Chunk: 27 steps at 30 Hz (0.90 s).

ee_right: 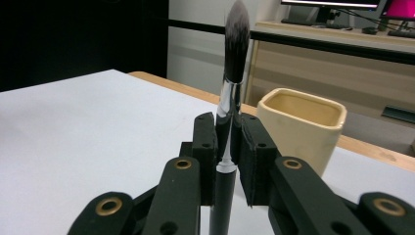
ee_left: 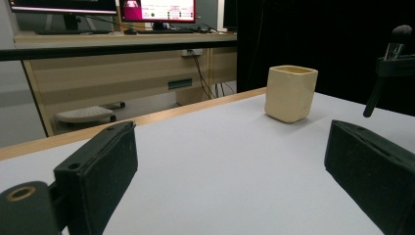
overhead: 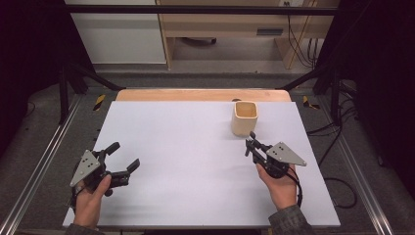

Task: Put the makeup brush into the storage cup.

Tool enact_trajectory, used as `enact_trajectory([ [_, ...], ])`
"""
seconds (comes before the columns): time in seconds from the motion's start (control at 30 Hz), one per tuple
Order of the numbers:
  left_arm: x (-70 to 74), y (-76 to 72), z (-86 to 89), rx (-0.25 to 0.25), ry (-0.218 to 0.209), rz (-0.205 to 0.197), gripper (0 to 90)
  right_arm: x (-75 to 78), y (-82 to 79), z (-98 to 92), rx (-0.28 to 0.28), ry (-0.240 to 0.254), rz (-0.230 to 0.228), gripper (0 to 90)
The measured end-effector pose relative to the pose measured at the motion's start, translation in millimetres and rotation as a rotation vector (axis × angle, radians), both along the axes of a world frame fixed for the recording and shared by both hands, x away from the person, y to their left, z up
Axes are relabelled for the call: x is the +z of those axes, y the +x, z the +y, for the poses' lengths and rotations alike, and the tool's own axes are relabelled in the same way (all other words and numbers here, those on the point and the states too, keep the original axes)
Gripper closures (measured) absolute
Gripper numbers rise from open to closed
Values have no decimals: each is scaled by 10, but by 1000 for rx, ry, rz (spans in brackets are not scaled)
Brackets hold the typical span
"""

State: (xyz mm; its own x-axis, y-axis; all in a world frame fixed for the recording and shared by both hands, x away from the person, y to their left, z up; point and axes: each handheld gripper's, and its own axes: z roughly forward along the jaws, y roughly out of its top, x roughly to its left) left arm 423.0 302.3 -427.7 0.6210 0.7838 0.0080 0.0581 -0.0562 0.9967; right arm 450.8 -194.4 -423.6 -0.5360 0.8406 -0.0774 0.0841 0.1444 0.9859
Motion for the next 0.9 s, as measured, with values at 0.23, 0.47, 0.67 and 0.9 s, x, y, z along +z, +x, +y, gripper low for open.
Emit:
enact_trajectory([
  [0.23,-2,-5,46,3,-10,0,53,-9,21,-49,-18,0,0,789],
  [0.47,2,-11,33,-6,-8,-3,53,-9,33,-88,-18,9,5,789],
  [0.67,4,-15,24,-10,-9,-3,53,-8,45,-114,-23,17,8,788],
  [0.9,7,-22,9,-21,-9,-5,53,-3,63,-126,-14,22,9,789],
])
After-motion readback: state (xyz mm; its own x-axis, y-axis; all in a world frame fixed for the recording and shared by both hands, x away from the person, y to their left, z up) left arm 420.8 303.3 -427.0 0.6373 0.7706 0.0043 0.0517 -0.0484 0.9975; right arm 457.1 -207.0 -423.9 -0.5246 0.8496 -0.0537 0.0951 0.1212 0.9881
